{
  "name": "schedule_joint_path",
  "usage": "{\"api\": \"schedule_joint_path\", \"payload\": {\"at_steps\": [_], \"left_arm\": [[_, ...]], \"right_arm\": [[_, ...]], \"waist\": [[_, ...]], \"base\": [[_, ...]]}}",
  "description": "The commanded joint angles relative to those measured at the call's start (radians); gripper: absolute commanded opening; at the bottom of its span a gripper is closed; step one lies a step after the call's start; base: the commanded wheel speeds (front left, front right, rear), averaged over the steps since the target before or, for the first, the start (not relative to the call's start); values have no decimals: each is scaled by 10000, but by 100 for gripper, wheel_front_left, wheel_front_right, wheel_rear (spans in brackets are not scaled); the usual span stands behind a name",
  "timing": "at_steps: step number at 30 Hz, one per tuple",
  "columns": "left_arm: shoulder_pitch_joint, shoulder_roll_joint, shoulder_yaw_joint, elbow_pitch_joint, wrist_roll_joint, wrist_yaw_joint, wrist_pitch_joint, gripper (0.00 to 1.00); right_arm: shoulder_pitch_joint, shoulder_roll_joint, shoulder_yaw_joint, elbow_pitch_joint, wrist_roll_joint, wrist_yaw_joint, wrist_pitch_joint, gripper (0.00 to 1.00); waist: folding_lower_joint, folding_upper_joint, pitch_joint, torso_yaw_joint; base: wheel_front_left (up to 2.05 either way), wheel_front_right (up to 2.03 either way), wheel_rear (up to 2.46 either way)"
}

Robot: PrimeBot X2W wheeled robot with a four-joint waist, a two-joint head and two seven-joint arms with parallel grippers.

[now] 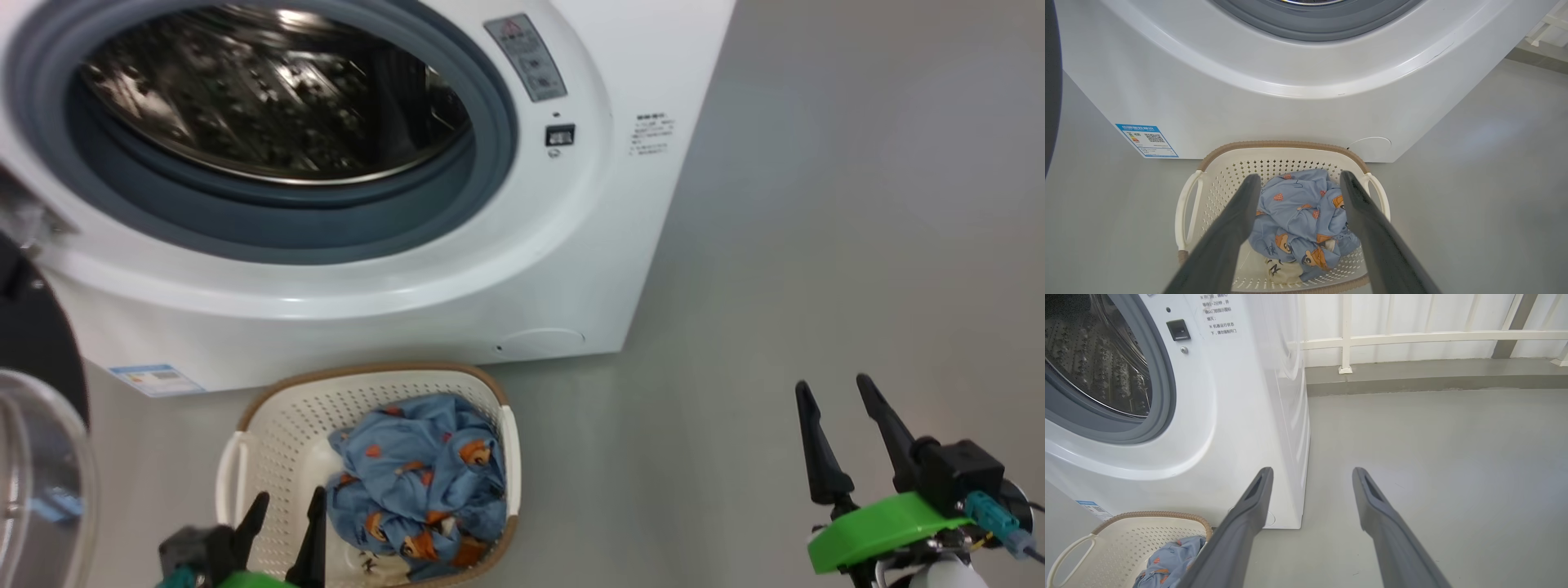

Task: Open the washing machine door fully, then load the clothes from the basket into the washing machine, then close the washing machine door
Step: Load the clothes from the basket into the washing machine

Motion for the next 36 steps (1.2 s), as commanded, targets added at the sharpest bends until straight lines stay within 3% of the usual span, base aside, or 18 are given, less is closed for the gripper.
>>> {"api": "schedule_joint_path", "payload": {"at_steps": [1, 9, 18, 36], "left_arm": [[-434, 208, 210, -43, -108, -41, 36, 100], [-1615, 561, -440, 1184, -621, -107, 825, 100], [-2771, 805, -844, 2825, -1895, -116, 1663, 100], [-5000, 1288, -1592, 5892, -3366, -118, 2031, 100]], "right_arm": [[-321, -20, 341, -267, 82, 27, -74, 100], [-975, -19, 558, -395, 249, 27, -74, 100], [-1507, -19, 754, -528, 365, 27, -74, 100], [-2332, -18, 977, -863, 354, 27, -74, 100]], "waist": [[0, -1, 502, -418], [0, -1, 1563, -1127], [0, -1, 2417, -1761], [0, -1, 3934, -2099]], "base": [[0, 0, 0], [0, 0, 0], [0, 0, 0], [0, 0, 0]]}}
